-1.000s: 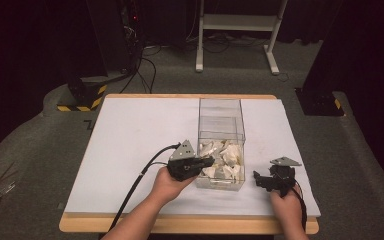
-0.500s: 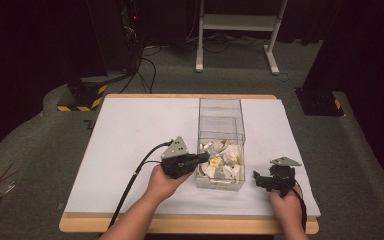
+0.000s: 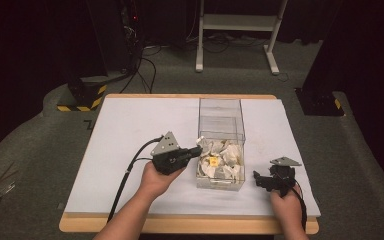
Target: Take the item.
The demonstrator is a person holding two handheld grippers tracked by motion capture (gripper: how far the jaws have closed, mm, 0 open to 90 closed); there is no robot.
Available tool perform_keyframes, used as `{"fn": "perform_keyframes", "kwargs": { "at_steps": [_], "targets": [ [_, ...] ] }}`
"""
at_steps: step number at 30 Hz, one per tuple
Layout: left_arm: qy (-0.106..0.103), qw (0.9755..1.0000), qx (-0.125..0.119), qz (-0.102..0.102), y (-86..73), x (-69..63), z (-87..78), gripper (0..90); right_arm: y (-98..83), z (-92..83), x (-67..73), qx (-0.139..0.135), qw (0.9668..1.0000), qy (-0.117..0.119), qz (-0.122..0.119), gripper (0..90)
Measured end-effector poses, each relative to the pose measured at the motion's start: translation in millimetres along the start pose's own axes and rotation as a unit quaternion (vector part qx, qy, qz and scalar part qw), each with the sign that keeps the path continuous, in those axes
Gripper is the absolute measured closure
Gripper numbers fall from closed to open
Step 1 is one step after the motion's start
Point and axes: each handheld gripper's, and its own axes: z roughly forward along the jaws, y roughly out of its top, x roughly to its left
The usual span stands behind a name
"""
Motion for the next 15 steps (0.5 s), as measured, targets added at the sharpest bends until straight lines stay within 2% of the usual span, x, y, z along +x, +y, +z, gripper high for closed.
{"fn": "perform_keyframes", "kwargs": {
  "at_steps": [15],
  "targets": [
    [0.027, 0.9996, -0.010, -0.005, -0.9, 11.8, -24.4, 90.0, 0.0, 0.0, 0.0, 0.000, 1.0000, 0.000, 0.000, 9.4]
  ]
}}
